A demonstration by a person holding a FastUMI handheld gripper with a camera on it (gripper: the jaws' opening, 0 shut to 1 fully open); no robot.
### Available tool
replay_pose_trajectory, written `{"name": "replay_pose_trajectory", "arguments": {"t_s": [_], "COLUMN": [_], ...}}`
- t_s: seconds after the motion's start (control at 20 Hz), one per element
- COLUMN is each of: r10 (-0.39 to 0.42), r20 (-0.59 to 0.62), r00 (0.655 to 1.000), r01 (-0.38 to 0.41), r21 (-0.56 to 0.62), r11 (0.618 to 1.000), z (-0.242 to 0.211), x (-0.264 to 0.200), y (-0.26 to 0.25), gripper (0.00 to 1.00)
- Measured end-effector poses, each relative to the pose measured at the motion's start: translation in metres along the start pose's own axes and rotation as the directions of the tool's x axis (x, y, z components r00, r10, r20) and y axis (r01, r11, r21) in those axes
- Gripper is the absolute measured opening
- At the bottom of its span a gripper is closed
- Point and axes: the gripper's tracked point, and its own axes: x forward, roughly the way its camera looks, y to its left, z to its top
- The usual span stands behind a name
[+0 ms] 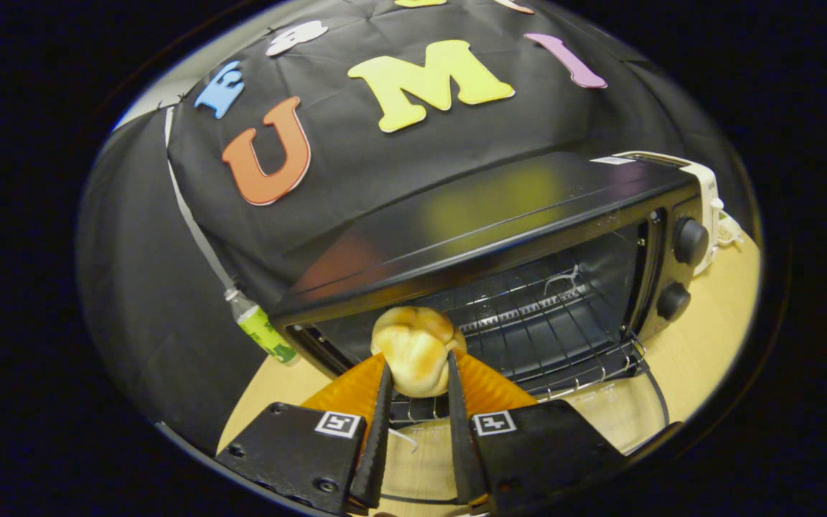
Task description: Open the toaster oven, put the food inside, and close the toaster oven door.
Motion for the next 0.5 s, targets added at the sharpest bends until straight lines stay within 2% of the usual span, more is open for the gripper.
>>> {"name": "replay_pose_trajectory", "arguments": {"t_s": [0.25,0.5], "r10": [-0.114,-0.177], "r20": [0.033,0.042], "r00": [0.993,0.983], "r01": [0.116,0.182], "r21": [-0.086,-0.149], "r11": [0.990,0.972], "z": [0.012,0.019], "x": [0.036,0.052], "y": [-0.015,-0.021], "gripper": [0.47,0.64]}}
